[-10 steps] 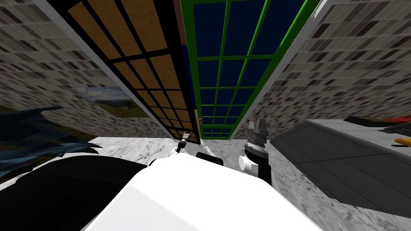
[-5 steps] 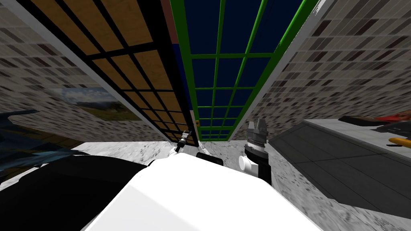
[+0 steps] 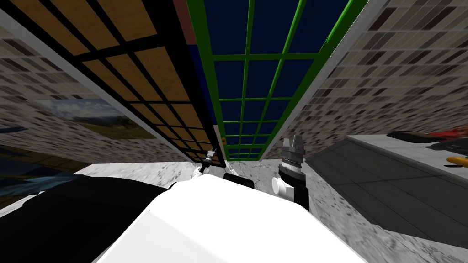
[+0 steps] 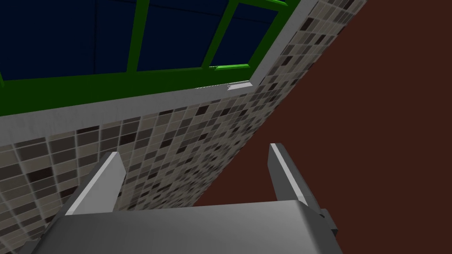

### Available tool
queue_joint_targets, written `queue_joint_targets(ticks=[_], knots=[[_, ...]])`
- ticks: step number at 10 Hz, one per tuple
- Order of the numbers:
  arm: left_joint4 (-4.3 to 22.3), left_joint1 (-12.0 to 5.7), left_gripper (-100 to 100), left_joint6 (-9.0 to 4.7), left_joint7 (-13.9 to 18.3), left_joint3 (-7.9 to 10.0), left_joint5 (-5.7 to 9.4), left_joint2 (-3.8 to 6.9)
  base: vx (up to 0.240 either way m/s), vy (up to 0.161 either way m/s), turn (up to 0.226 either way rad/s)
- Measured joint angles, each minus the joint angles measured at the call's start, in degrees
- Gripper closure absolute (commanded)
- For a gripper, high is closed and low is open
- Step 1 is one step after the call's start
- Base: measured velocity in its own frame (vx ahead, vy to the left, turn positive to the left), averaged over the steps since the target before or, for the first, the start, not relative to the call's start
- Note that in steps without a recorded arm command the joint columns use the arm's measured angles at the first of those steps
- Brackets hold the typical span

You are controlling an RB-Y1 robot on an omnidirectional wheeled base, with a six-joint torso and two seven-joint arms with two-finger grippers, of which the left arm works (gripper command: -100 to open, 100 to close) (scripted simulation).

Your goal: Pull the door open

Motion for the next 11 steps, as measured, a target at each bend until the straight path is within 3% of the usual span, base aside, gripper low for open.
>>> queue_joint_targets(ticks=[3, 11], knots=[[0.12, 0.14, 100, 0.06, -0.01, -0.06, -0.04, -0.08, -0.018, 0.003, -0.024], [-0.10, 0.99, 100, 0.36, 8.46, -1.74, 3.91, 0.12, -0.058, 0.021, -0.062]])
